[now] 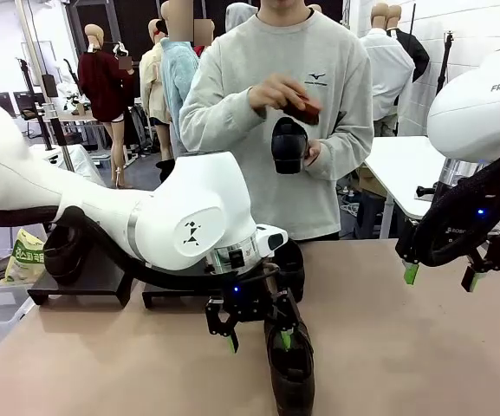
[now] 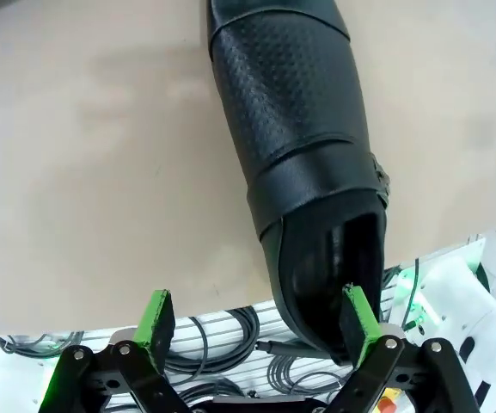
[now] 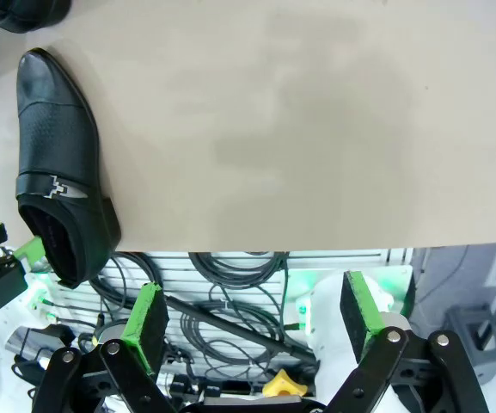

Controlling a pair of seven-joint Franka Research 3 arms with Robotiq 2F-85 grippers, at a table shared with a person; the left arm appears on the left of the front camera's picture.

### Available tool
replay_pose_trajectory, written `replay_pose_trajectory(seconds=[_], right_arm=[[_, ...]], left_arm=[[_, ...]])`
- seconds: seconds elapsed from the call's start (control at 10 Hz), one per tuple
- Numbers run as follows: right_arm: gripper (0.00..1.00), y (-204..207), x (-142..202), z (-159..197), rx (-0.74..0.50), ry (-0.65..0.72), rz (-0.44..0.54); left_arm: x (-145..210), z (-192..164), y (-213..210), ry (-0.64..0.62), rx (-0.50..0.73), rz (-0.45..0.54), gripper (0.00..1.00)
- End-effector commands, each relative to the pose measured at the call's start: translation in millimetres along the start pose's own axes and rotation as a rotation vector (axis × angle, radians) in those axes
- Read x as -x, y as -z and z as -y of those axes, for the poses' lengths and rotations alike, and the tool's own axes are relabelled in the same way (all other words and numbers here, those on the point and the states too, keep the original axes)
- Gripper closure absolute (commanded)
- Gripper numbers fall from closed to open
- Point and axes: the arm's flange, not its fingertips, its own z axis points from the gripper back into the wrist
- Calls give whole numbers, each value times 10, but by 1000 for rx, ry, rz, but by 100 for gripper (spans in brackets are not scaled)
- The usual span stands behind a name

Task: Organize the shoes by placing them on the stand.
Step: Place the Shoe from the middle of the table onto the Shoes Stand.

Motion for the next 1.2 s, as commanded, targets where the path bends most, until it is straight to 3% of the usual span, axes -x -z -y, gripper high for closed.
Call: replay_pose_trajectory(seconds=[0.0,0.5,0.7,1.1], right_arm=[[0,-1,-41,-32,-21,-4,8],[0,-1,-41,-32,-21,-4,8],[0,-1,-41,-32,-21,-4,8],[0,-1,-41,-32,-21,-4,8]], left_arm=[[-108,129,109,-22,-35,10,0],[-55,168,320,9,-67,-32,0],[-44,188,289,32,-57,-29,21],[-46,157,304,23,-36,-55,74]])
